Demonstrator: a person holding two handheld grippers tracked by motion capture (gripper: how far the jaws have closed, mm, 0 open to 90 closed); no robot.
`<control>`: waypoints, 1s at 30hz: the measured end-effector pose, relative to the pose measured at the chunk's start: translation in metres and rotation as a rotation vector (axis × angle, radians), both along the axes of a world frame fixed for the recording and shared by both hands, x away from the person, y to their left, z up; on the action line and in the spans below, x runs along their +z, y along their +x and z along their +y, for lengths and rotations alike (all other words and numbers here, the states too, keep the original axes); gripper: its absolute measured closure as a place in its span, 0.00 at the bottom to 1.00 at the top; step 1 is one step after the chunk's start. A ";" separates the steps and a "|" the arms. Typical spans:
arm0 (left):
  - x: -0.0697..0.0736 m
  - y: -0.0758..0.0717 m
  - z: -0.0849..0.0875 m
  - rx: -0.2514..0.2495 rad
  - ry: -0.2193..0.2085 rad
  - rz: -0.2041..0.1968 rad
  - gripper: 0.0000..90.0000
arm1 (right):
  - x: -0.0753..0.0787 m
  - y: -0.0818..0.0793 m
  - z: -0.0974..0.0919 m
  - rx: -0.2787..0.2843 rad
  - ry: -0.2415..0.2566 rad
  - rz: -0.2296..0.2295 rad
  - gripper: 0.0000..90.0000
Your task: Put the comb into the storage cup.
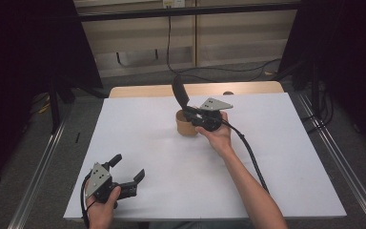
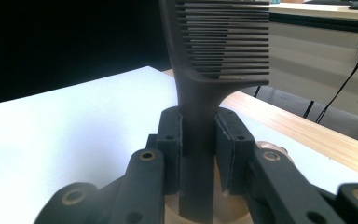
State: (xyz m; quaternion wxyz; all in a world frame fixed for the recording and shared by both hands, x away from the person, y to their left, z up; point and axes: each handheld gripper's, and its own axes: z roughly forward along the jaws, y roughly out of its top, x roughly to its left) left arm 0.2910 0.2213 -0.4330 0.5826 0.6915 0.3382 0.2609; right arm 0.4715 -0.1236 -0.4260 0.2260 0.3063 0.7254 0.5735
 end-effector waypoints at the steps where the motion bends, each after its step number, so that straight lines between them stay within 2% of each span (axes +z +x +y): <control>1: -0.001 0.000 0.000 0.005 -0.003 0.005 0.03 | 0.000 -0.001 0.000 0.003 -0.007 -0.001 0.81; 10: 0.000 0.000 0.001 0.006 0.000 0.001 0.04 | -0.007 -0.001 0.001 0.000 -0.020 0.015 0.80; 19: 0.000 0.000 0.000 -0.001 0.002 0.000 0.03 | -0.006 -0.003 0.000 0.003 -0.025 0.026 0.80; 20: 0.000 0.000 0.000 0.000 -0.008 0.002 0.03 | -0.005 -0.004 0.001 0.002 -0.027 0.035 0.79; 25: 0.000 0.000 0.000 0.001 -0.001 0.000 0.03 | -0.004 -0.005 0.002 0.003 -0.038 0.023 0.79; 26: 0.000 0.000 0.000 0.000 -0.002 0.001 0.03 | -0.003 -0.004 0.001 0.003 -0.018 0.026 0.78; 30: 0.000 0.000 0.000 -0.001 -0.003 0.001 0.03 | -0.001 -0.005 0.000 0.008 -0.020 0.021 0.77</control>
